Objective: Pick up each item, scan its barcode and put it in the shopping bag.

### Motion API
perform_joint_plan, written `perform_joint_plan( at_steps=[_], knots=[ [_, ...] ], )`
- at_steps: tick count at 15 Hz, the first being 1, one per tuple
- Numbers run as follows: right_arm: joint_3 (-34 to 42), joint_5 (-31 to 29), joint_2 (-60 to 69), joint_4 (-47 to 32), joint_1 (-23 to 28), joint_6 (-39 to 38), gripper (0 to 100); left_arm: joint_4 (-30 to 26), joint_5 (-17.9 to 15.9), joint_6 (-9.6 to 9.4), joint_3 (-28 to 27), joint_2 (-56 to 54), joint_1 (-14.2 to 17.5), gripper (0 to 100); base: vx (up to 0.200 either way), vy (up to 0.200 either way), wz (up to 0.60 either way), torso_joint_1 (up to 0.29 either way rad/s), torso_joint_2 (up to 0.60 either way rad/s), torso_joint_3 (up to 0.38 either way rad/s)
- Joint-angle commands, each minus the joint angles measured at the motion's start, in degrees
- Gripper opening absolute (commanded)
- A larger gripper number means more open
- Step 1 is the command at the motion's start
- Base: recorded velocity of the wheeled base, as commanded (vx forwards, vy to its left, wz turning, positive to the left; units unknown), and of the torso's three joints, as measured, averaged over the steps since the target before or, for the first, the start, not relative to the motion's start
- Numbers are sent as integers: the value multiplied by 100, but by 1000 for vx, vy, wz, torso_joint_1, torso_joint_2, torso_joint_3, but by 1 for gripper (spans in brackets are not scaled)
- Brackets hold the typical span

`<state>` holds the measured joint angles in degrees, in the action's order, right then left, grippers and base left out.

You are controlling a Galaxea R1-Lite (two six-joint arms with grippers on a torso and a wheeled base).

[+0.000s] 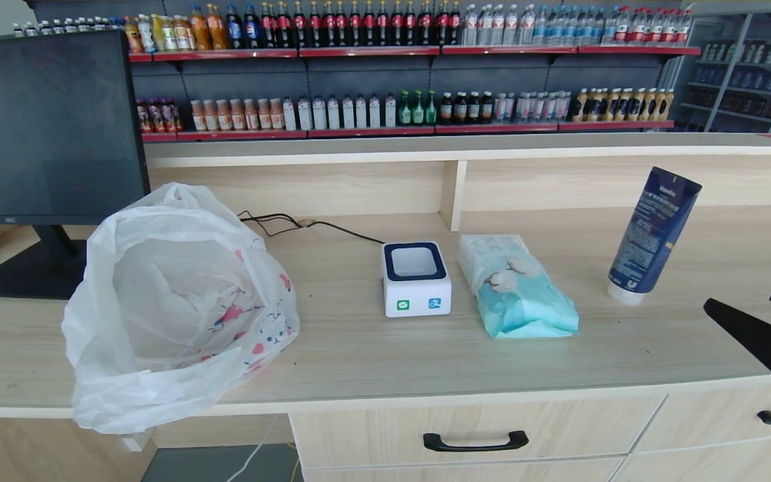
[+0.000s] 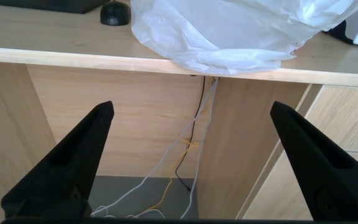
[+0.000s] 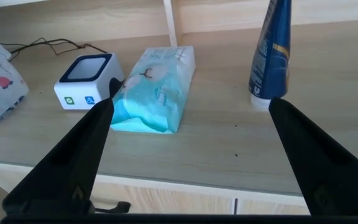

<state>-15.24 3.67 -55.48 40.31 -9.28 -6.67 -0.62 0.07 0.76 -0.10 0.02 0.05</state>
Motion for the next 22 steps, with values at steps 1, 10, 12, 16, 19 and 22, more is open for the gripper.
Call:
perform_joint_plan(
  at_steps=[1, 10, 12, 16, 19, 22],
  knots=[
    [21, 2, 143, 3, -4, 8, 100, 1, 1, 4, 1, 6, 4, 100, 0, 0, 0, 0, 0, 0],
    [109, 11, 318, -41, 5, 87, 100, 1, 1, 4, 1, 6, 4, 100, 0, 0, 400, -1, 1, 2],
    [170, 11, 318, -6, 5, 87, 100, 1, 1, 4, 1, 6, 4, 100, 0, 0, 0, 0, 0, 0],
    [241, 29, 266, -15, 5, 183, 100, 9, 1, -23, 1, 6, 4, 100, 0, 0, 0, 0, 0, 0],
    [162, 29, 134, -6, 5, 236, 100, 9, 1, -23, 1, 6, 4, 100, 0, 0, 0, 0, 0, 0],
    [47, 29, 55, -6, 5, 271, 100, 9, 1, -32, 1, 6, 4, 100, 0, 0, 0, 0, 0, 0]
  ],
)
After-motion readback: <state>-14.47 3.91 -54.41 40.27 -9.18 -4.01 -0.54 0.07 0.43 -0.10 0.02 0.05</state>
